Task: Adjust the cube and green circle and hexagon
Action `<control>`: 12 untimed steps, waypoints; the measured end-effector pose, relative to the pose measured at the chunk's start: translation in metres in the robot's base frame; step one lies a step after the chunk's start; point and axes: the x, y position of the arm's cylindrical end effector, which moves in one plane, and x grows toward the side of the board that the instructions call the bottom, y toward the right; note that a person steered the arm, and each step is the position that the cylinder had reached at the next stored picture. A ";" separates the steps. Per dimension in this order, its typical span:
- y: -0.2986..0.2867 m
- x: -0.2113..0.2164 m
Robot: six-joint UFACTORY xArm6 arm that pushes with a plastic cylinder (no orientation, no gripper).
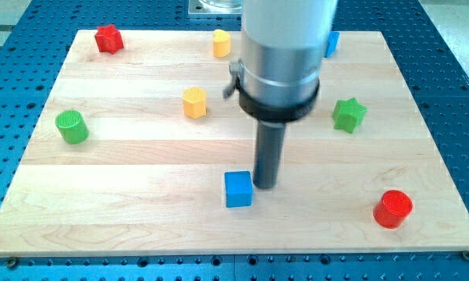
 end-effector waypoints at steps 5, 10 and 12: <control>-0.109 -0.021; -0.209 -0.028; -0.256 -0.005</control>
